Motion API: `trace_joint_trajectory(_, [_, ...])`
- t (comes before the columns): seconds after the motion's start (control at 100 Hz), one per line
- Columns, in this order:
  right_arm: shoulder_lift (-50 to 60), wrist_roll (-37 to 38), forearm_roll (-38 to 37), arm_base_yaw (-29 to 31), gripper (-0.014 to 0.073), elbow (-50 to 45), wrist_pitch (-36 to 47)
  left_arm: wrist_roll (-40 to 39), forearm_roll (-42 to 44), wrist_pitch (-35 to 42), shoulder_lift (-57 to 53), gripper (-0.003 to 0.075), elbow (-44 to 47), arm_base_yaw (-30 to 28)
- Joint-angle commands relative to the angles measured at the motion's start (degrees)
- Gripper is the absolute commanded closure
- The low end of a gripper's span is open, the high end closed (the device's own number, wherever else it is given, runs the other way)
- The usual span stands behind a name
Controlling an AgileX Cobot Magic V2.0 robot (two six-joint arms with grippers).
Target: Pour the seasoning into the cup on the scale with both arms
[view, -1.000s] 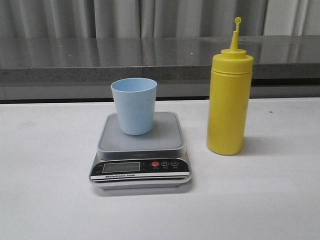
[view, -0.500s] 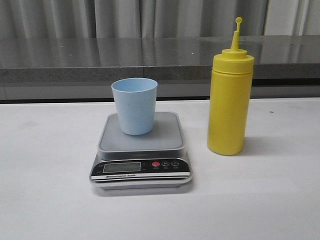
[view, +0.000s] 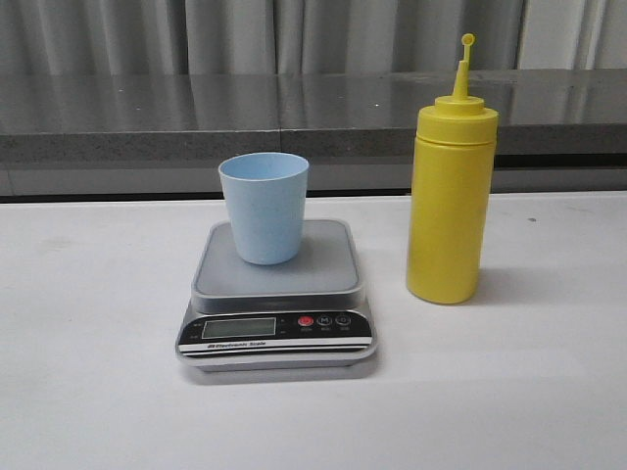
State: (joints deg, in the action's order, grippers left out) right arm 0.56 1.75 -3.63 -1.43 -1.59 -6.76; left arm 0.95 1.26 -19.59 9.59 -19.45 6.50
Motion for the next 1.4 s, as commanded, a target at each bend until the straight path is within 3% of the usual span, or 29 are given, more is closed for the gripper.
trace_joint_trajectory(0.0, [0.9, 0.1, -0.7, 0.4, 0.0661, -0.1, 4.2, -0.3, 0.1, 4.6, 0.6, 0.0738, -1.5, -0.1])
trace_joint_trajectory(0.14, [0.9, 0.1, -0.7, 0.4, 0.0661, -0.1, 4.2, -0.3, 0.9, 6.5, 0.5, 0.0738, -0.1, -0.1])
trace_joint_trajectory(0.52, [0.9, 0.1, -0.7, 0.4, 0.0661, -0.1, 4.2, -0.3, 2.1, 20.9, -7.2, 0.0738, 13.9, -0.1])
trace_joint_trajectory(0.8, [0.9, 0.1, -0.7, 0.4, 0.0661, -0.1, 4.2, -0.3, 2.7, 21.5, -11.8, 0.0738, 19.9, -3.0])
trace_joint_trajectory(1.39, [0.9, 0.1, -0.7, 0.4, 0.0661, -0.1, 4.2, -0.3, 2.7, 21.9, -11.8, 0.0738, 19.9, -5.5])
